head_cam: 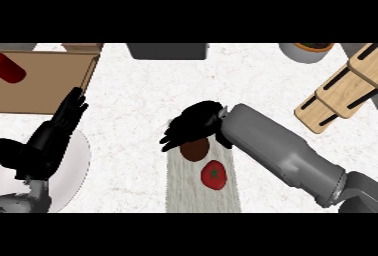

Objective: Pick the cupcake from the placemat and place it in the tiered shelf

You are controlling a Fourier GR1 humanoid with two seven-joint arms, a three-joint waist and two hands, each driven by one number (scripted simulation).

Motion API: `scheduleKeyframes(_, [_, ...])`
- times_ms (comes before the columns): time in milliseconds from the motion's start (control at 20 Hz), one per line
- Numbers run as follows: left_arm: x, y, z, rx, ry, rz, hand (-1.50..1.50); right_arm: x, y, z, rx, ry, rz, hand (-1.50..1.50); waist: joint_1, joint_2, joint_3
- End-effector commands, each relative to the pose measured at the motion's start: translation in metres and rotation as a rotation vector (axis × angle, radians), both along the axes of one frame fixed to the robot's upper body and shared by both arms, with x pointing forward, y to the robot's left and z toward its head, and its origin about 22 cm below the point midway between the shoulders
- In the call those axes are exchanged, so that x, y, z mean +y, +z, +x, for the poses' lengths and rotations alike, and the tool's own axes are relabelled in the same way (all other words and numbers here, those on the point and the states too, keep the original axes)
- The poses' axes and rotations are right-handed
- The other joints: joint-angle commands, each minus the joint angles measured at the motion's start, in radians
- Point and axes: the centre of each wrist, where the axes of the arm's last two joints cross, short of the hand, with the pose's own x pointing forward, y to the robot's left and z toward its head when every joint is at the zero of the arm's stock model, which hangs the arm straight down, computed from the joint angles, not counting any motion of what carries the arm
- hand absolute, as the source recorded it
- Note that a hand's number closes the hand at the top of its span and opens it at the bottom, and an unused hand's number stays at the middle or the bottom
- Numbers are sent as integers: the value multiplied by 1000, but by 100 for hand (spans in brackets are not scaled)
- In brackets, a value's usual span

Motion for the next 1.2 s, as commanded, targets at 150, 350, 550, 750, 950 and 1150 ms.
scheduleKeyframes(150, [-6,9,1,-21,-2,-9,0,4,0,12,-3,-11,-81,-150,1,1,0])
scheduleKeyframes(350, [4,5,1,-9,-5,-4,0,4,-9,15,5,-5,-100,-150,1,1,0])
scheduleKeyframes(550, [-4,12,-7,-27,-15,5,0,10,-42,10,-8,-17,-101,-150,15,5,0])
scheduleKeyframes(750, [-17,-3,-6,-20,-18,-3,0,5,-39,16,-13,-11,-155,-150,6,3,0])
scheduleKeyframes(950, [-17,6,3,-14,7,0,0,14,-59,-1,9,-5,-166,-150,5,2,0])
scheduleKeyframes(1150, [-10,6,1,7,-23,-15,0,-7,-69,9,17,0,-195,-150,12,5,0])
